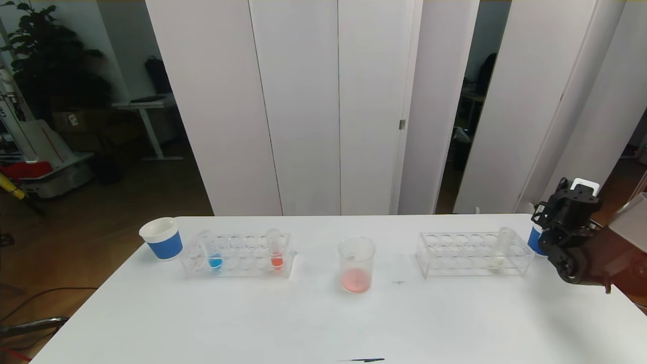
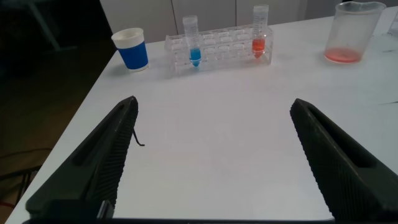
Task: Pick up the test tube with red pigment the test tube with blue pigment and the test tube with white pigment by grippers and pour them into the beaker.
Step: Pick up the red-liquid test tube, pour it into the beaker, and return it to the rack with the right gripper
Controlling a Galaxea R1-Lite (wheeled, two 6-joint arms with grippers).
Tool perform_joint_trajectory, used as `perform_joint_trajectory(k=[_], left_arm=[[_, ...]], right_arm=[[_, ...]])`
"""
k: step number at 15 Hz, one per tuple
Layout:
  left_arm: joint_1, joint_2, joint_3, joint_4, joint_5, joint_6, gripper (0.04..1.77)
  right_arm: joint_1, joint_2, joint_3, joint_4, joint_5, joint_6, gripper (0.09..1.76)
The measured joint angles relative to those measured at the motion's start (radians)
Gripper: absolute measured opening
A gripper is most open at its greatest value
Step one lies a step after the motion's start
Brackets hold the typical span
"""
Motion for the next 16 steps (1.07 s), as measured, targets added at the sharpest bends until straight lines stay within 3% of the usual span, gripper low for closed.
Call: perform_joint_trajectory(k=[4,5,8,9,16], left_arm=[[0.0,0.0,0.0,0.0,0.0,0.0,1.75],[0.0,0.0,0.0,0.0,0.0,0.0,1.75],[0.0,0.0,0.0,0.001,0.0,0.0,1.75],[0.0,0.0,0.0,0.0,0.0,0.0,1.75],[0.0,0.0,0.0,0.0,0.0,0.0,1.75]], right_arm=[[0.0,0.003,0.008,0.001,0.0,0.0,0.58],[0.0,0.003,0.009,0.001,0.0,0.0,0.72],[-0.001,-0.002,0.01,0.001,0.0,-0.003,1.64],[-0.001,-0.008,0.015,0.001,0.0,-0.004,1.75],[-0.003,-0.095,0.058,0.008,0.008,-0.035,1.75]])
